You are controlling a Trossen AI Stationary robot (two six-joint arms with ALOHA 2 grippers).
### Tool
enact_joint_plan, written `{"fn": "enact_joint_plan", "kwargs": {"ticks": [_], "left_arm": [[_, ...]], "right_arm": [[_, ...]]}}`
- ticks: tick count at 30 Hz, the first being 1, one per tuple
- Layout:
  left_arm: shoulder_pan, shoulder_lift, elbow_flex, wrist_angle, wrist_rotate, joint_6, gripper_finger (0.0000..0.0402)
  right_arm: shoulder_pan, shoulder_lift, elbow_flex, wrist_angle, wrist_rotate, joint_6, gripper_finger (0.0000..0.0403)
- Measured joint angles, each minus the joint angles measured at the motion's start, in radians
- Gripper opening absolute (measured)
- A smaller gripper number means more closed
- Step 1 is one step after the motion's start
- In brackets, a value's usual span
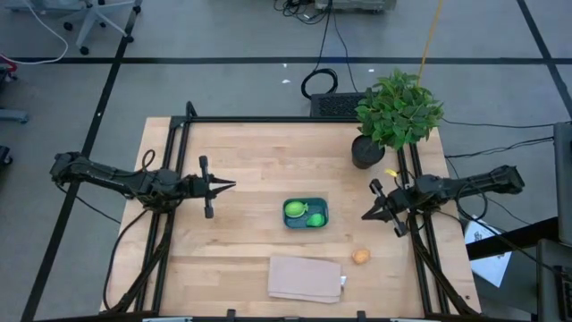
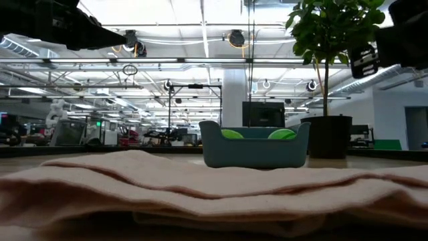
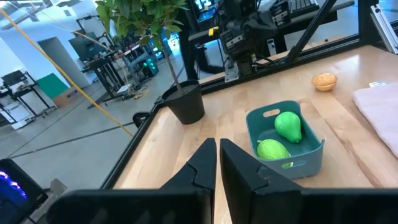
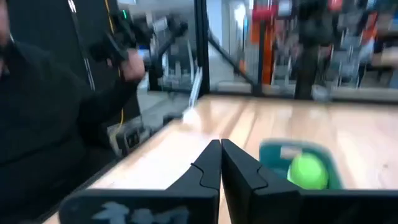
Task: Pick and placing Produce into tupperware
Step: Put the brown potato into the blue bin
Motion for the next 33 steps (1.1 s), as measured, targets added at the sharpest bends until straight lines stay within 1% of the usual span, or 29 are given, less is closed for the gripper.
{"fn": "enact_joint_plan", "kwargs": {"ticks": [9,13,22,26,33], "left_arm": [[0.0,0.0,0.0,-0.004,0.0,0.0,0.0026],[0.0,0.0,0.0,-0.006,0.0,0.0,0.0026],[0.0,0.0,0.0,-0.006,0.0,0.0,0.0026],[0.0,0.0,0.0,-0.006,0.0,0.0,0.0026],[0.0,0.0,0.0,-0.007,0.0,0.0,0.0026]], "right_arm": [[0.028,0.185,0.144,-0.093,0.0,-0.034,0.0],[0.057,0.269,0.214,-0.14,0.001,0.007,0.0],[0.132,0.436,0.386,-0.362,0.0,0.03,0.0],[0.158,0.494,0.455,-0.412,0.0,0.039,0.0],[0.19,0.593,0.553,-0.492,0.003,0.127,0.0]]}}
